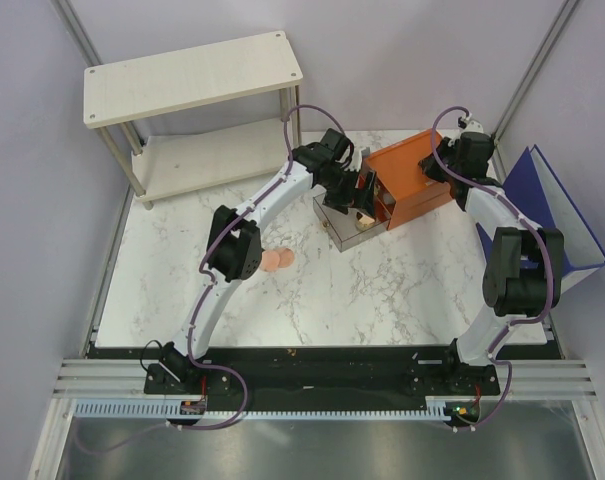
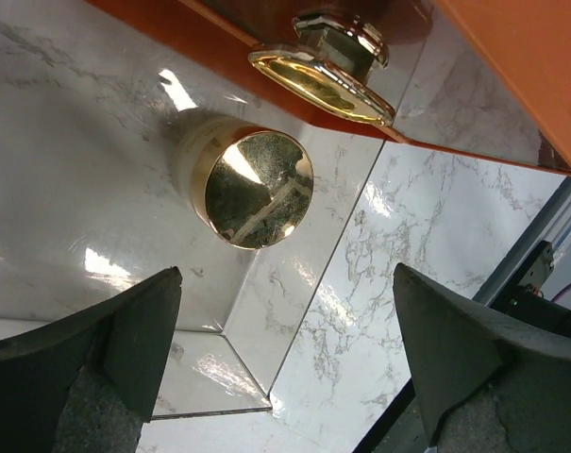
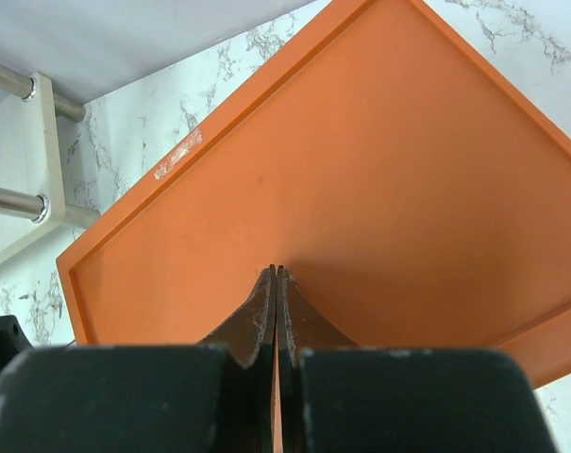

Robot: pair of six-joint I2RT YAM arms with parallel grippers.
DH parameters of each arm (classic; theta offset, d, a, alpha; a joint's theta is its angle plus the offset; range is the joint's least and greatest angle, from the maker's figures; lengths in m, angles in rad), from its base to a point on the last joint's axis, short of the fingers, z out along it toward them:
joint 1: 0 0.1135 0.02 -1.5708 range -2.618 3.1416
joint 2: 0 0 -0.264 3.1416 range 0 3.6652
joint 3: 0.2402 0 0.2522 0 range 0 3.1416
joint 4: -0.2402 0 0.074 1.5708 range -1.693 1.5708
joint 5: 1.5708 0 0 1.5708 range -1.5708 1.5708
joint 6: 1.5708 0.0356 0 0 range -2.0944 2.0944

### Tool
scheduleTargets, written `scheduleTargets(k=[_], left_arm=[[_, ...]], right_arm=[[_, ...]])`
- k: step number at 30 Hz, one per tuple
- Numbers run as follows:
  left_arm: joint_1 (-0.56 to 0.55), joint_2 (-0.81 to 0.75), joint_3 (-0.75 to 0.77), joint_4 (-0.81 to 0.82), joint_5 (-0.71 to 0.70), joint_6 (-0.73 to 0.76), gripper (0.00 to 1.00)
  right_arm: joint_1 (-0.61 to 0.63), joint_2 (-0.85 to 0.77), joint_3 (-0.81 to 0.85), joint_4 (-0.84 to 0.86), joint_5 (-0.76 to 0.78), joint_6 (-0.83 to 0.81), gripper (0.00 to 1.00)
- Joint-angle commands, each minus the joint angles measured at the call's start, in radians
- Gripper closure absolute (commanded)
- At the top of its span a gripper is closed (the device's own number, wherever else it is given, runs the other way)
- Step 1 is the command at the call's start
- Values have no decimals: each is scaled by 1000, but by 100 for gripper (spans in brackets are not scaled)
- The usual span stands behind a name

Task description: Organize the makeup

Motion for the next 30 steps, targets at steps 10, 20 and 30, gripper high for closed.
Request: scheduleTargets(k=[10, 20, 30], left_arm=[[88, -360, -156, -62, -288, 167, 1], [413, -680, -857, -80, -357, 50, 1], [504, -715, -1132, -39, -356, 15, 69]], right_arm=[[7, 129, -90, -448, 46, -50, 100], [7, 158, -69, -451, 34, -50, 100], [11, 159, -72, -449, 37, -51, 100]])
